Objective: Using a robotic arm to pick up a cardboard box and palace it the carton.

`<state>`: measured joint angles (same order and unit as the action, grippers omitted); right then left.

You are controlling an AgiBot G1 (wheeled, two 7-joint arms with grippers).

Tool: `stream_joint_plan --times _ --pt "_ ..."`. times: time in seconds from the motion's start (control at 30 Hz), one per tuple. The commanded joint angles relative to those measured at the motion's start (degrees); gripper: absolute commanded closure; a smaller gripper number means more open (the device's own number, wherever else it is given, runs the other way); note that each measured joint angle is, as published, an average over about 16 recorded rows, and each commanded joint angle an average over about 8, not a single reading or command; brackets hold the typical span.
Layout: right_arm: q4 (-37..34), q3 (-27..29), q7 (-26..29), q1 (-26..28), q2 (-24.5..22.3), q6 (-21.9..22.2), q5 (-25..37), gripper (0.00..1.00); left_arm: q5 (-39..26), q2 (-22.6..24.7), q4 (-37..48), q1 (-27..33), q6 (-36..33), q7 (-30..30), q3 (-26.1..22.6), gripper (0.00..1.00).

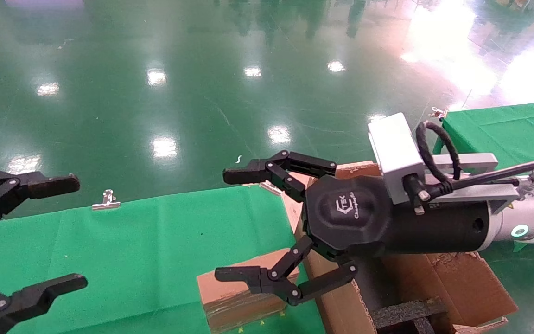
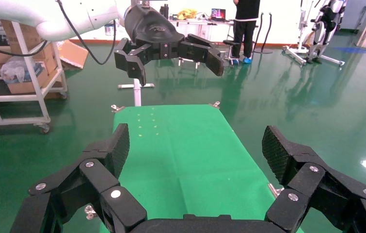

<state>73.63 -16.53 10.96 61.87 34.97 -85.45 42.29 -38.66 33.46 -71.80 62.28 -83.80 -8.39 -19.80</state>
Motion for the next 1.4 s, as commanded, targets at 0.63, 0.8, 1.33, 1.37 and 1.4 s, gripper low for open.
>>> stream_joint_plan --times 0.63,0.8,1.33,1.37,1.4 --pt "-4.41 -12.09 0.12 11.82 7.06 -3.03 23.71 0.00 0.00 0.00 0.01 0.00 0.00 0.00 -0.01 1.00" --pt "-7.50 -17.03 -1.33 16.66 10.64 -4.43 31.08 0.00 0.01 0.00 0.01 0.01 0.00 0.01 -0.01 1.00" --pt "-14.30 -31.54 -8.77 28.87 20.12 -4.67 47.49 0.00 0.01 0.00 0.01 0.01 0.00 0.01 -0.02 1.00" --pt "-14.40 -32.20 -9.08 29.34 20.47 -4.64 47.98 0.00 0.01 0.00 0.01 0.01 0.00 0.01 -0.02 1.00" --pt "-14.46 -32.83 -9.40 29.80 20.78 -4.59 48.45 0.00 0.01 0.00 0.01 0.01 0.00 0.01 -0.02 1.00"
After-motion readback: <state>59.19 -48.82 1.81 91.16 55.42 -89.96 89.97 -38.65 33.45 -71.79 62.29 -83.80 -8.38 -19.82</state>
